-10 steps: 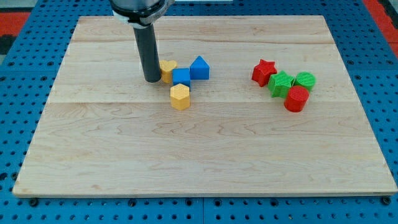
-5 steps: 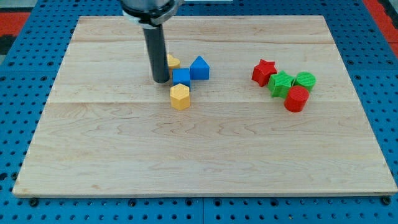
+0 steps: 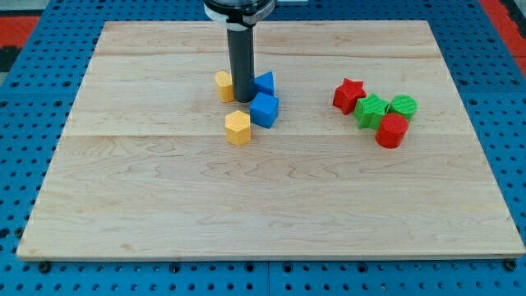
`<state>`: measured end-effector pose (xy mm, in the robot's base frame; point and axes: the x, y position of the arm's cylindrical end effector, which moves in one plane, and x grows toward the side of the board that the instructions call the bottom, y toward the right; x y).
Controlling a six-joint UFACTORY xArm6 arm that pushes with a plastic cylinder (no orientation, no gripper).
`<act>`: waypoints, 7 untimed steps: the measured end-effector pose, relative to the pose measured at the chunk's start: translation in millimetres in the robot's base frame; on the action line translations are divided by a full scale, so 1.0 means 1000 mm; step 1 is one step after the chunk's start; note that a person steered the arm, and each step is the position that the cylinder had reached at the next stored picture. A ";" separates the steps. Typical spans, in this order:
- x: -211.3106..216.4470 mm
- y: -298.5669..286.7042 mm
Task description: Separate the blue and yellow blocks from each other
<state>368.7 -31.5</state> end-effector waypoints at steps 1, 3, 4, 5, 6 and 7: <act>-0.002 0.001; -0.002 0.030; -0.002 0.030; -0.002 0.030; -0.002 0.025; 0.001 -0.010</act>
